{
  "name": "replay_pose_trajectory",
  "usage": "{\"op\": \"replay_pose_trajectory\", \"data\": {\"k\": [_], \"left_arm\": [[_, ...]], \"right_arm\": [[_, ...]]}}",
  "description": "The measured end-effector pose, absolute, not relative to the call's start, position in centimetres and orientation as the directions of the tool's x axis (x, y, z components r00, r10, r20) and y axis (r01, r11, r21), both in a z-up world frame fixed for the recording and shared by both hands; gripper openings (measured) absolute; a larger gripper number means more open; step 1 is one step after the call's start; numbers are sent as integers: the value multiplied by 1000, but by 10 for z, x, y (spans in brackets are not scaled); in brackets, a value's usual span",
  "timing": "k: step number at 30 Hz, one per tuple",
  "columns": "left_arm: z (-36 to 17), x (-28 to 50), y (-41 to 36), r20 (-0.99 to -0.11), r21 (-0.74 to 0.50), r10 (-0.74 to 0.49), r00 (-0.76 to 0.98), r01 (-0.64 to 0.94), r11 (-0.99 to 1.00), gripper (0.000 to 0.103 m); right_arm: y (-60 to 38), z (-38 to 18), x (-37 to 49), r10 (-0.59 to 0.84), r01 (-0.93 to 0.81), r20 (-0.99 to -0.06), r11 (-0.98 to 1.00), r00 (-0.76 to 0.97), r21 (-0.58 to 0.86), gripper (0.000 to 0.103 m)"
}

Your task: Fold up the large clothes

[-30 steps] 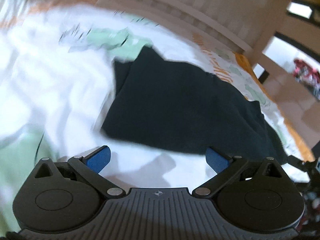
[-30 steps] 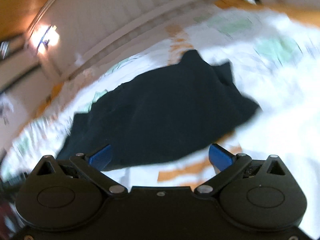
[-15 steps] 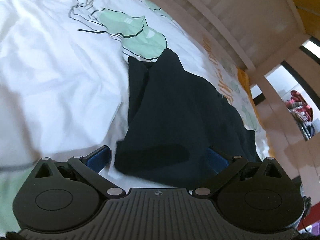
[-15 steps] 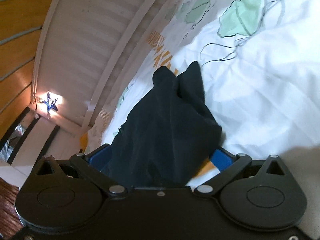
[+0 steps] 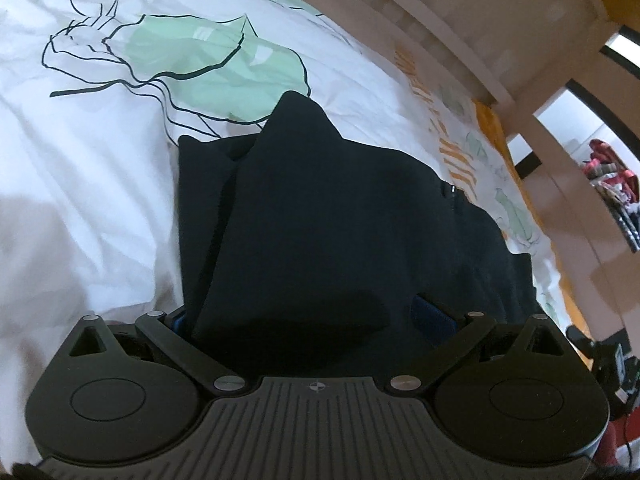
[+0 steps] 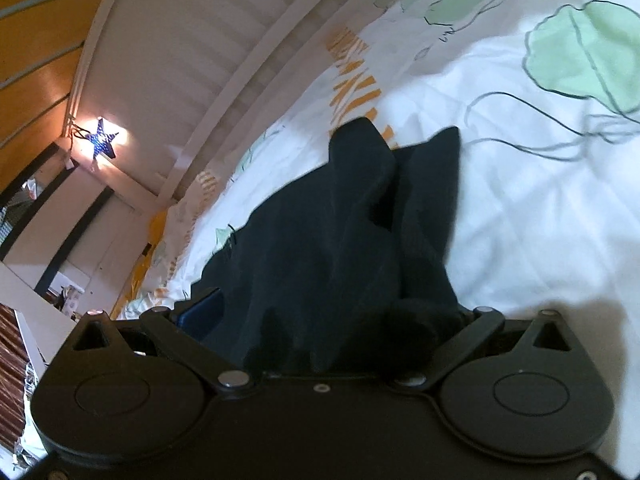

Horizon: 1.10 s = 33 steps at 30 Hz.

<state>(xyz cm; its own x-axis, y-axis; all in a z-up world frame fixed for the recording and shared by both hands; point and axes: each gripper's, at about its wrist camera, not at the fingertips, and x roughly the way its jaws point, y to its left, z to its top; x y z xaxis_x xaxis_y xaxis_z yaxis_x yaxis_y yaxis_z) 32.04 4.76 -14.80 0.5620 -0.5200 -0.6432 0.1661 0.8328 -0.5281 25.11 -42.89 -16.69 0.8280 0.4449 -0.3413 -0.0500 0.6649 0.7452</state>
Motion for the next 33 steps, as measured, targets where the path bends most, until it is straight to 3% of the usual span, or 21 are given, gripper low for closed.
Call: {"op": "replay_pose_trajectory", "data": {"k": [4,6,7,8,9,11,19,33], "left_arm": [[-143,314,49,-603,-584,-560,568,163,795,100],[-141,309,49,-593,-587,-551,586,153,795,81],[-140,307,49,-590,-585,-545,596,150,797,73],[-139,305,51,-591,-579,-532,607,140,803,45],[-139,303,54,-596,-576,-519,612,124,808,33],[-137,300,60,-570,-615,-552,609,129,778,31],[-100,277,52,-489,-664,-635,598,217,715,27],[-94,228,51,-451,-759,-755,476,242,605,23]], "right_arm": [[-426,-167,252,442,-57,-339,673,830,737,102],[-426,-165,246,418,-41,-373,710,828,703,77],[-427,-165,244,385,-3,-416,737,824,675,47],[-428,-166,242,354,31,-449,756,820,654,34],[-432,-167,239,371,25,-437,739,819,674,33],[-436,-166,232,379,17,-410,717,829,697,28],[-432,-133,205,440,-32,-331,639,834,769,24],[-437,-88,124,439,-23,-359,659,824,752,23]]}}
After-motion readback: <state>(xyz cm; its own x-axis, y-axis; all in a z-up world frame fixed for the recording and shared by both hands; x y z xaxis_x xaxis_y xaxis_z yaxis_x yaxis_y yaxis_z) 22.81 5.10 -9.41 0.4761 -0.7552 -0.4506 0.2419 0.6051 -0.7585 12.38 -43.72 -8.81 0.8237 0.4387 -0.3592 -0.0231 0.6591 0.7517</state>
